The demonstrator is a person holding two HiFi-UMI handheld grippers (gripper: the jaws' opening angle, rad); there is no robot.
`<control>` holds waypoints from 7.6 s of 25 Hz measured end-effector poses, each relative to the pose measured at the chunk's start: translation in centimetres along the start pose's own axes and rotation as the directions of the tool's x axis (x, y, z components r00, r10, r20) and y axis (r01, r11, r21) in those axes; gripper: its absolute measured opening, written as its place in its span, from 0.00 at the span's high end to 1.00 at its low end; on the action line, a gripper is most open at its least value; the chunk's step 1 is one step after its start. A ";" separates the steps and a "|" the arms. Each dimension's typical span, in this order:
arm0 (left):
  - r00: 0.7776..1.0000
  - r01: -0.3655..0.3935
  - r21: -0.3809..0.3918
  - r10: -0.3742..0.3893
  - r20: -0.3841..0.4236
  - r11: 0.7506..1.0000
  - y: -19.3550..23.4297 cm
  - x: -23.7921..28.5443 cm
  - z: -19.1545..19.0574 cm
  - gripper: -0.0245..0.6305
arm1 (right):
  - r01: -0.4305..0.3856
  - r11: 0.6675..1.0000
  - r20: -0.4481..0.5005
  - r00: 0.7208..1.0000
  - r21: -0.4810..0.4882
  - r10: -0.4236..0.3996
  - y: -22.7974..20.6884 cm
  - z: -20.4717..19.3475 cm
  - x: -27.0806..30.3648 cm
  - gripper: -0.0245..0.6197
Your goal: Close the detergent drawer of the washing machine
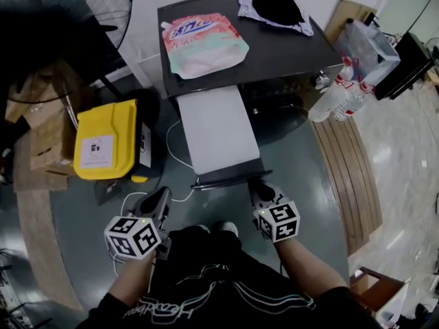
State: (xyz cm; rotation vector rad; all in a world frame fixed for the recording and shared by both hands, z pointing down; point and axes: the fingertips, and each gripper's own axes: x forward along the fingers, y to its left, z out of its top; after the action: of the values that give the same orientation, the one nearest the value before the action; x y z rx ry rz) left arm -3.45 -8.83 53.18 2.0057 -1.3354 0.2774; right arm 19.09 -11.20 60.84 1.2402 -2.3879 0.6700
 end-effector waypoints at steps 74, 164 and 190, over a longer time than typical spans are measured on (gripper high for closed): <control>0.995 0.099 0.041 -0.100 0.017 0.994 7.1 1.5 10.8 0.92 | 0.185 0.971 -0.038 0.983 0.152 -0.181 0.0 6.1 5.2 0.92; 0.999 -0.031 -0.054 0.032 0.029 0.998 14.8 2.3 13.7 0.92 | 0.218 0.969 -0.024 0.976 0.114 -0.216 -4.4 15.9 19.0 0.92; 1.000 -0.011 -0.060 0.012 0.005 0.998 12.3 0.6 10.9 0.92 | 0.183 0.976 0.047 0.981 0.114 -0.190 -4.1 16.0 17.7 0.92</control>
State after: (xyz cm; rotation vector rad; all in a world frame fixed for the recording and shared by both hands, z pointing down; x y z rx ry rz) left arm -16.03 -19.12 50.87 1.9504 -1.3435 0.2347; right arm 11.20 -33.91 57.93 1.5272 -2.2687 0.7227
